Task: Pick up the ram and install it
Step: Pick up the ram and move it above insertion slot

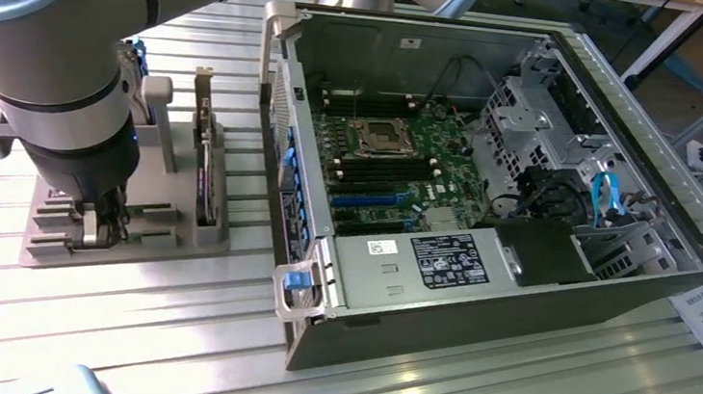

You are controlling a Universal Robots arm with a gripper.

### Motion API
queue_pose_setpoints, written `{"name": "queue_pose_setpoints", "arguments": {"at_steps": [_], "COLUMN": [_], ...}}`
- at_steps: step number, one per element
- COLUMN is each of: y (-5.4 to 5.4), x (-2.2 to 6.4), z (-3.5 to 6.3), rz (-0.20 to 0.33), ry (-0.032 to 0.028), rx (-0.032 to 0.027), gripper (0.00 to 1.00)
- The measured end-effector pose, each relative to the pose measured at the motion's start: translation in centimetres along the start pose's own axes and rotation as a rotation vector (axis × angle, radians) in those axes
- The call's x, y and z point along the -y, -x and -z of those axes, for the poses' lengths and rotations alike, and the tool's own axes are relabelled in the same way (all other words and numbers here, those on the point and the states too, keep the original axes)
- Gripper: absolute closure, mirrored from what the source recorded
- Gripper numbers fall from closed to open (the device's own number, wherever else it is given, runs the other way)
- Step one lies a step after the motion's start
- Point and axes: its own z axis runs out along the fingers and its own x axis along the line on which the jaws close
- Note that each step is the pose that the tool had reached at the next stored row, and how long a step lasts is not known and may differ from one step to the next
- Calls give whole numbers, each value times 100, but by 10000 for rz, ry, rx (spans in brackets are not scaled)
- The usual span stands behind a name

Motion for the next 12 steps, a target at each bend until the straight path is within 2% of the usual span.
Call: {"name": "queue_pose_setpoints", "arguments": {"at_steps": [7,12], "y": [-2,-3], "x": [4,4], "z": [-76,-83], "rz": [0,0], "ry": [0,0], "rx": [0,0], "gripper": [76,76]}}
